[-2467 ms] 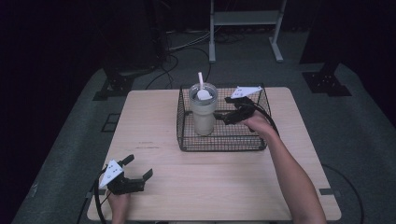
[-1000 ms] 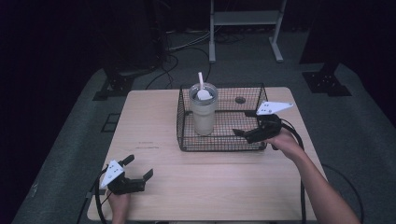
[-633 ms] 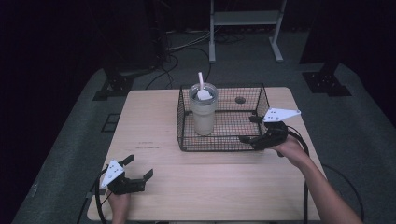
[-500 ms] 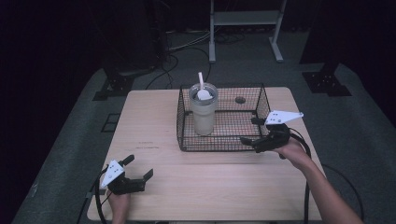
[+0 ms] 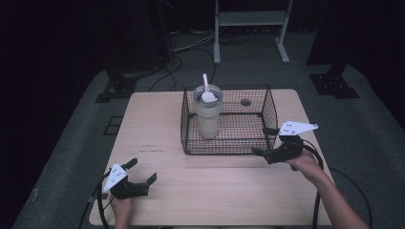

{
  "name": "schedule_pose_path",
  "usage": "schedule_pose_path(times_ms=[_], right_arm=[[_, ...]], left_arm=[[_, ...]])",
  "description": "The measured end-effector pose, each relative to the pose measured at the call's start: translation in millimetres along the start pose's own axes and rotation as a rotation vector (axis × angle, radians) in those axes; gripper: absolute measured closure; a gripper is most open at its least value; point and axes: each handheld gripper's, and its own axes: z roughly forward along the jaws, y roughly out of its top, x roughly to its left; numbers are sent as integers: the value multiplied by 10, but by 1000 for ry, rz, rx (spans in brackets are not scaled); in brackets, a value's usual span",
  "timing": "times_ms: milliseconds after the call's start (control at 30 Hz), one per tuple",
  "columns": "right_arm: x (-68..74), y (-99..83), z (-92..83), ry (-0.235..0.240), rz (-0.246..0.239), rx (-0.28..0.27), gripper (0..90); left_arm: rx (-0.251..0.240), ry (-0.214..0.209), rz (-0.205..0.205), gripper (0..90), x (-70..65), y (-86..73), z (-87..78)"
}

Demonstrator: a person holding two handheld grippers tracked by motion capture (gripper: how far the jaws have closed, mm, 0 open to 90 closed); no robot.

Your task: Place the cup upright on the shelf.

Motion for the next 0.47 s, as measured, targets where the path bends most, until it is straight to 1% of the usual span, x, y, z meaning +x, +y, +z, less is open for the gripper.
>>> schedule_pose_path(times_ms=[67, 133, 300, 367, 467], right_arm=[[17, -32, -21, 0, -1, -2, 92], [31, -71, -39, 2, 8, 2, 91], [91, -154, -81, 0, 11, -10, 92], [121, -165, -96, 9, 17, -22, 91], [170, -162, -108, 16, 5, -24, 91]], left_arm=[[1, 0, 0, 0, -1, 1, 0], [1, 0, 0, 0, -1, 0, -1], [0, 0, -1, 0, 0, 0, 1], [1, 0, -1, 0, 2, 1, 3], [4, 1, 0, 0, 2, 2, 4]])
